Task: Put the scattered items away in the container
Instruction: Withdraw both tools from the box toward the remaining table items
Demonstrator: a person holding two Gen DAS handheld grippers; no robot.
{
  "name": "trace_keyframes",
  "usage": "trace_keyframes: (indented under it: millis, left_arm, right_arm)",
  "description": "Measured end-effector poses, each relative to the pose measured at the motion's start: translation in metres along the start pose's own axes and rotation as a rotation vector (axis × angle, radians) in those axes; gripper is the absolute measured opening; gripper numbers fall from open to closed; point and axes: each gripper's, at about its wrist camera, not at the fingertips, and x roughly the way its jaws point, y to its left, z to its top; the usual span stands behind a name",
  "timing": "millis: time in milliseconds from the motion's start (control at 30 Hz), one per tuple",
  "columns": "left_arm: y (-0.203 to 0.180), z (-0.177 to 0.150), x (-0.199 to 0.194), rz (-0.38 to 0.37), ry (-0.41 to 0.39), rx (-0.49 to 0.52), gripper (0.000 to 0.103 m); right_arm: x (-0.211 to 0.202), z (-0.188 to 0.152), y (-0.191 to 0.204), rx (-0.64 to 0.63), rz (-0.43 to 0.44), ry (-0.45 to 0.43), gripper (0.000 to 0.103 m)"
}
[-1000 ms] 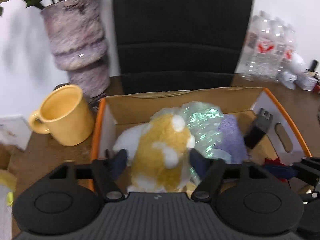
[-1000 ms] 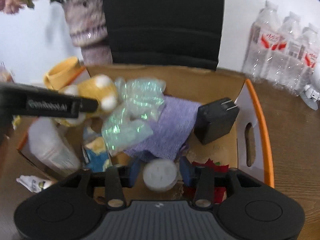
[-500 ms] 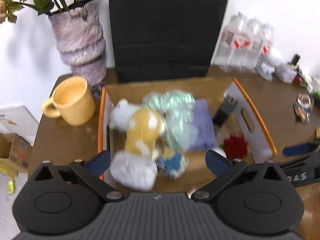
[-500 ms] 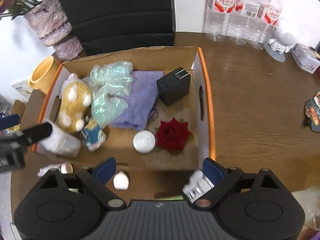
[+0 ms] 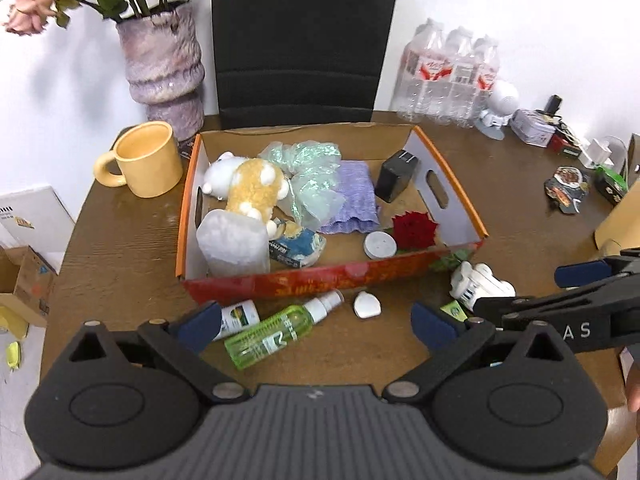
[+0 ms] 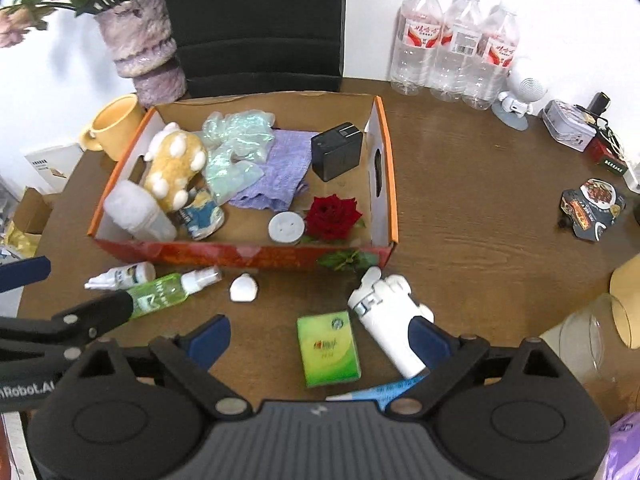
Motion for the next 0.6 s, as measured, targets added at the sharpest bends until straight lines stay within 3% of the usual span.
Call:
trace_keyframes:
  millis: [233,400,500,600]
  left_arm:
    - [-0.002,-0.048,-0.028,0.044,-0.091,0.006,0.103]
    - [-0.007,-0.101,-0.037,0.048,-0.191,-0.007,0.103]
    - [-0.007,-0.144,-0.015,0.070,-0.247,-0.032,0.103]
    - [-0.007,-0.187,0.007,0.092,-0.303,-0.056,0.103]
  right_arm:
    - [-0.023,-0.055,-0.003,0.003,0.075,-0.121,0.097]
    - [-0.022,-0.112,-0.002,0.006,0.073,-0.270,0.097]
    - [-0.010,-0.154,-0.001,-0.013,0.095,-0.373,0.098]
    - [0.012,-0.192,-0.001,-0.032,0.045,-0.438,0.098]
